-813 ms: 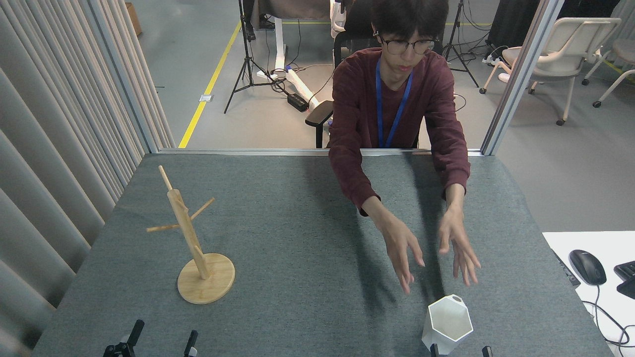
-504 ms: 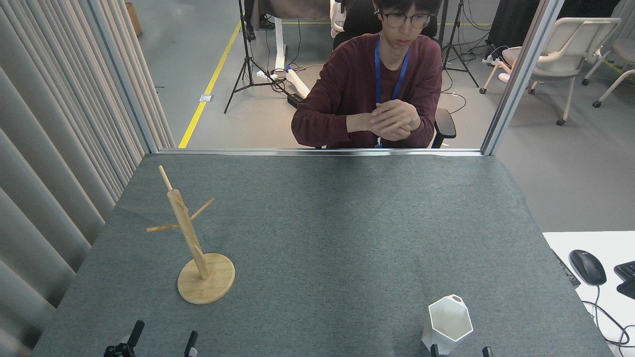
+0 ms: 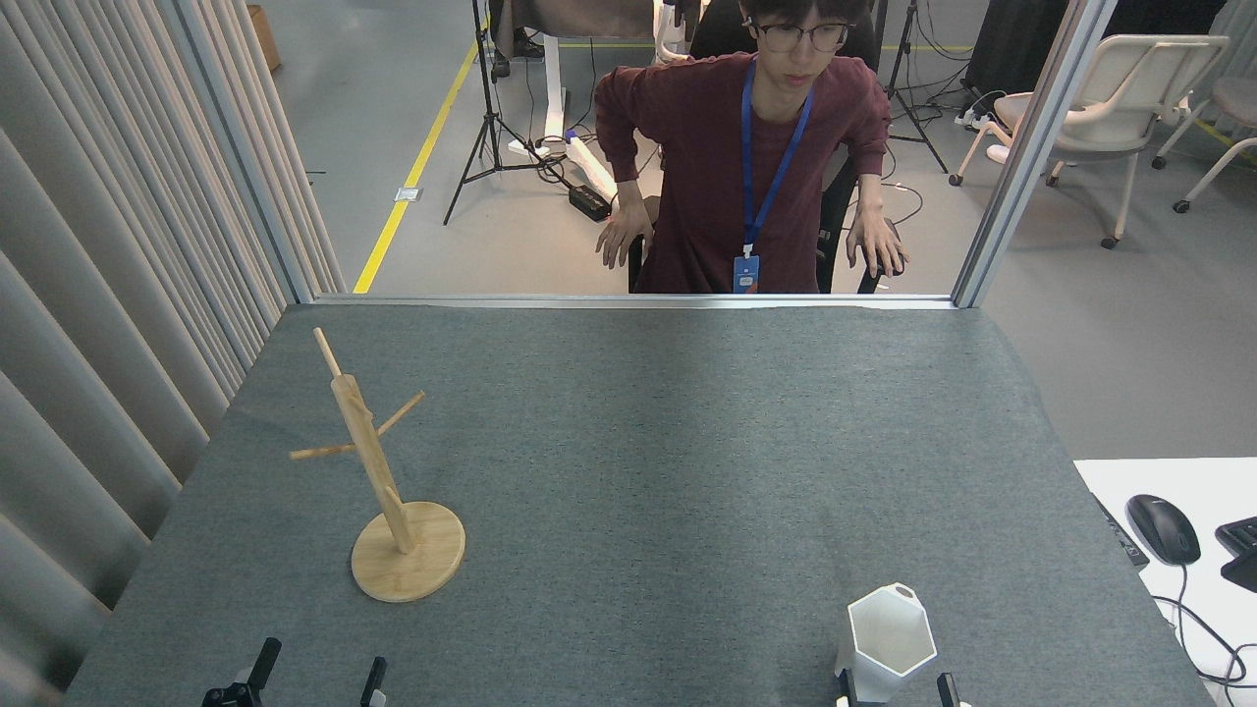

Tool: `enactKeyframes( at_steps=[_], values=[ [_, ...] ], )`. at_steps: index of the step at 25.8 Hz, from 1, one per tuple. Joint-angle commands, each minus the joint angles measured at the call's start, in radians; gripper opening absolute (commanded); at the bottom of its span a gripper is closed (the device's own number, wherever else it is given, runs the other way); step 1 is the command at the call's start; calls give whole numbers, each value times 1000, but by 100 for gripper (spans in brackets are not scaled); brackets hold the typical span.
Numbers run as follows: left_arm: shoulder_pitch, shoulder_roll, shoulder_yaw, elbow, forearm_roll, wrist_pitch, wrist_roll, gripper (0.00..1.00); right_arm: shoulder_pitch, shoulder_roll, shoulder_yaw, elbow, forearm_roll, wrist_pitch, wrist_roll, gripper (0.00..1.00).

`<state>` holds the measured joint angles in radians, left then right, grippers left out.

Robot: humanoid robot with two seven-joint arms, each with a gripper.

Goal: Hang cup on storage rack

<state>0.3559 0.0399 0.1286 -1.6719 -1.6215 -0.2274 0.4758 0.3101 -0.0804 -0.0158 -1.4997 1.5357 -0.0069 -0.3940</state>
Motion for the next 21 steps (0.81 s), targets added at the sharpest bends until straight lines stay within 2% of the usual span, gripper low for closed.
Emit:
enactKeyframes(
  at_steps=[1, 21],
  values=[
    [0, 0, 2, 0, -3, 5, 1, 100, -26, -2, 1, 26, 0, -1, 7, 99],
    [0, 0, 9, -2, -8, 7, 1, 100, -91, -12, 1, 87, 0, -1, 7, 99]
  ],
)
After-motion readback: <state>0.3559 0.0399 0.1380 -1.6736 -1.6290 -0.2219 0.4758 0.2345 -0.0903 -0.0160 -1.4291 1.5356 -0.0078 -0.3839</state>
